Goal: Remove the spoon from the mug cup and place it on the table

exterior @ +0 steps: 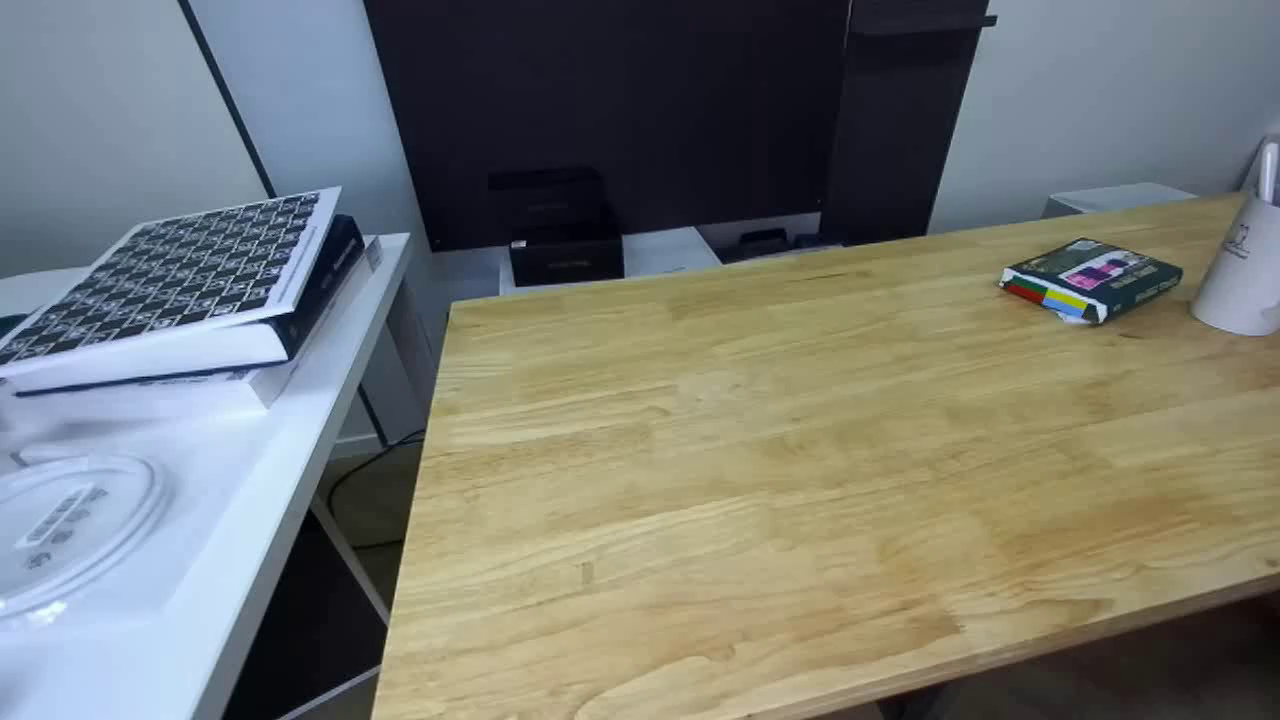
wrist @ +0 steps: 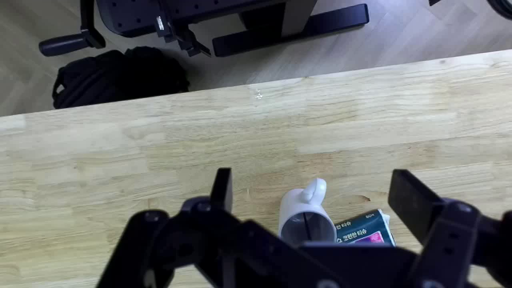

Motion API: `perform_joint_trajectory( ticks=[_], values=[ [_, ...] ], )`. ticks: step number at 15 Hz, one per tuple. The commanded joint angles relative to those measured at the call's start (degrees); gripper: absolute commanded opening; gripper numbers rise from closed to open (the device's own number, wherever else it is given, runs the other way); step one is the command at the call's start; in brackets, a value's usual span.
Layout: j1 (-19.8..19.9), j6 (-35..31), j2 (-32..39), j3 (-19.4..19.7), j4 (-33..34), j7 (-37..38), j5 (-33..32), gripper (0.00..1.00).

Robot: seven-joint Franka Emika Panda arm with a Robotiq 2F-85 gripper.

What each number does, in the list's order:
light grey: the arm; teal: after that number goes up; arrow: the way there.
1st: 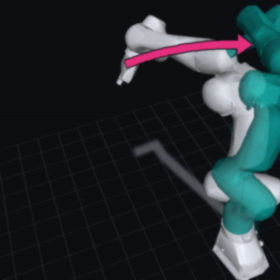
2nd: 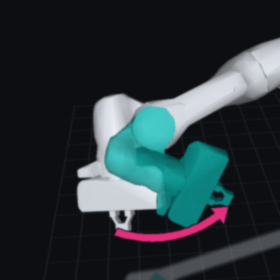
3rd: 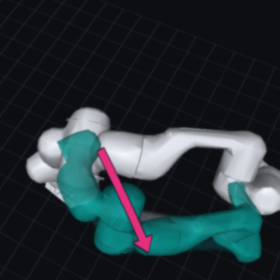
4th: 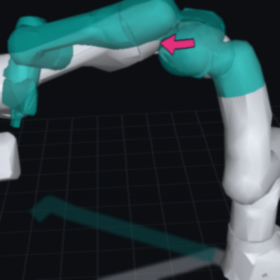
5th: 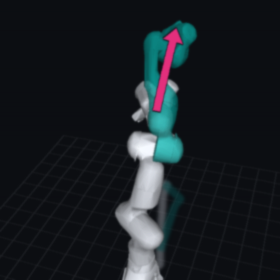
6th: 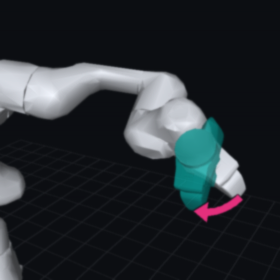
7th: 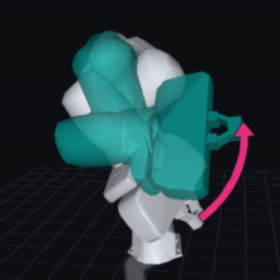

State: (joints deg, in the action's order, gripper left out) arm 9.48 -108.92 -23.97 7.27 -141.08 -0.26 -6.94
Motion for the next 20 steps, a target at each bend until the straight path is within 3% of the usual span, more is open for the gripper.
perform_joint_trajectory(
  ticks=[1, 8, 13, 20],
  values=[
    [-0.16, 0.01, 0.01, 0.15, 0.08, 0.04, -0.05, 1.0],
    [-0.85, 1.84, 6.55, 1.67, 5.98, -4.96, 1.84, 1.0],
    [-1.5, 3.92, 19.44, 2.14, 19.81, -9.19, 5.47, 1.0],
    [-1.76, 9.39, 38.0, -0.12, 41.31, -10.85, 9.75, 1.0]
  ],
)
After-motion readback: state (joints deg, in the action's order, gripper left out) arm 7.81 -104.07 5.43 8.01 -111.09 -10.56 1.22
